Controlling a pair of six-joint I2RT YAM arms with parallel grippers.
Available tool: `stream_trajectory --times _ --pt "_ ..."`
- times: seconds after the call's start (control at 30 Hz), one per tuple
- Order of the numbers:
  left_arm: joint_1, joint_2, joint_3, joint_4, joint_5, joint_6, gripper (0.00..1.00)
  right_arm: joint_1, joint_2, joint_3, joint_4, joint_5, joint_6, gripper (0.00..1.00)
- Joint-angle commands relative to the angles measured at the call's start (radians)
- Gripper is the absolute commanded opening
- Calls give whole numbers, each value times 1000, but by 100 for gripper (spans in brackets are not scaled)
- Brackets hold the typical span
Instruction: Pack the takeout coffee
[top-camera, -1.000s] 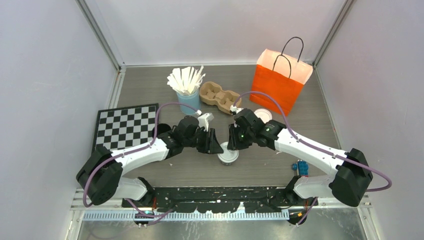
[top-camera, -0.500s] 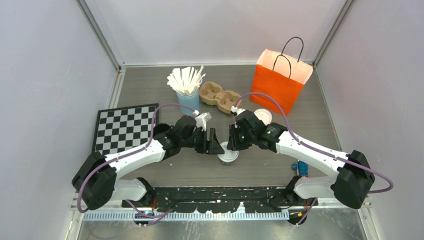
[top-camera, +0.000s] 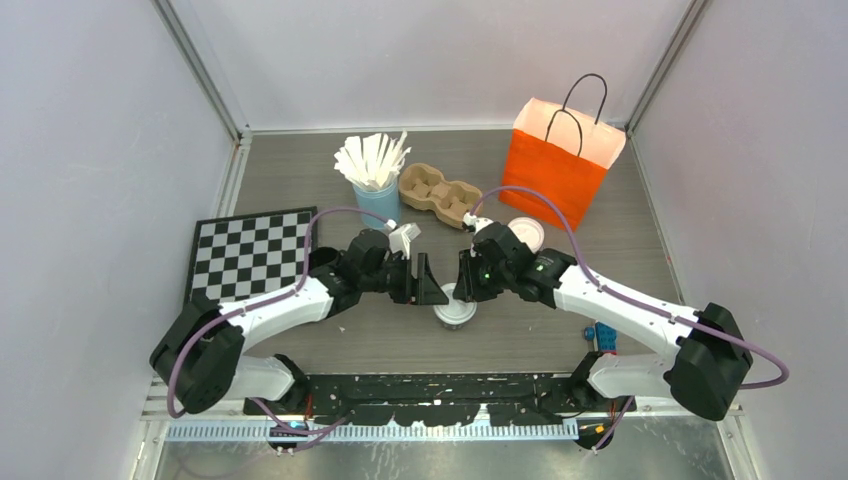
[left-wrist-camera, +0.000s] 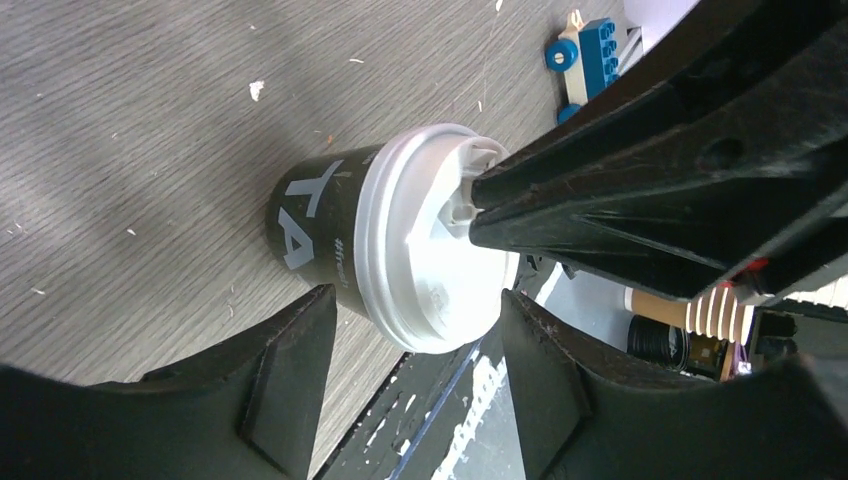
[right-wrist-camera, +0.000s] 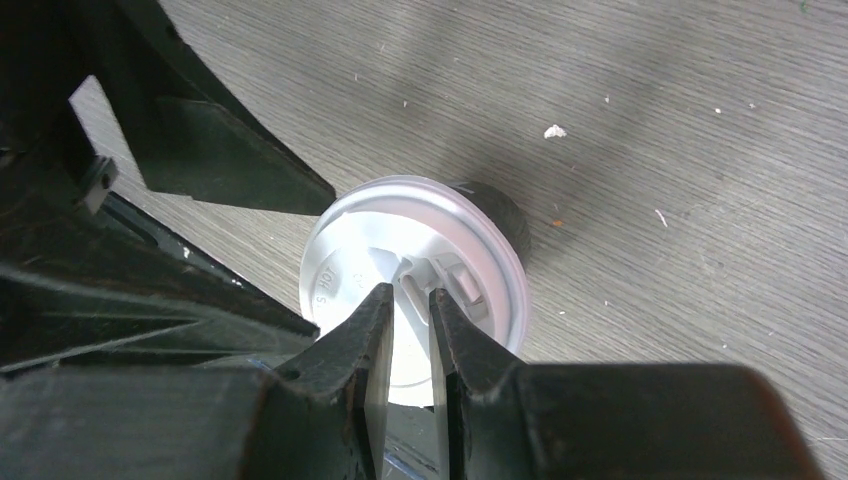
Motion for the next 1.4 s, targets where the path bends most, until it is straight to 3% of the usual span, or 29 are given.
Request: stream_trajectory --times 0.0,0.43,0.57,0.8,1.03,1.37 --pt "10 32 -28 121 46 -25 62 2 4 -45 -9 2 12 25" --pt "38 55 -142 278 50 -78 55 1 -20 -83 -2 14 22 25" --pt "50 89 -163 326 57 -112 47 2 -28 -101 -8 24 23 25" --pt "52 123 -153 143 -52 -49 42 2 -53 -152 -3 29 28 25" --pt "50 164 -149 90 -98 -49 42 2 -51 -178 1 45 26 25" --pt "50 170 -149 192 1 -102 41 1 -52 -142 -6 46 31 25"
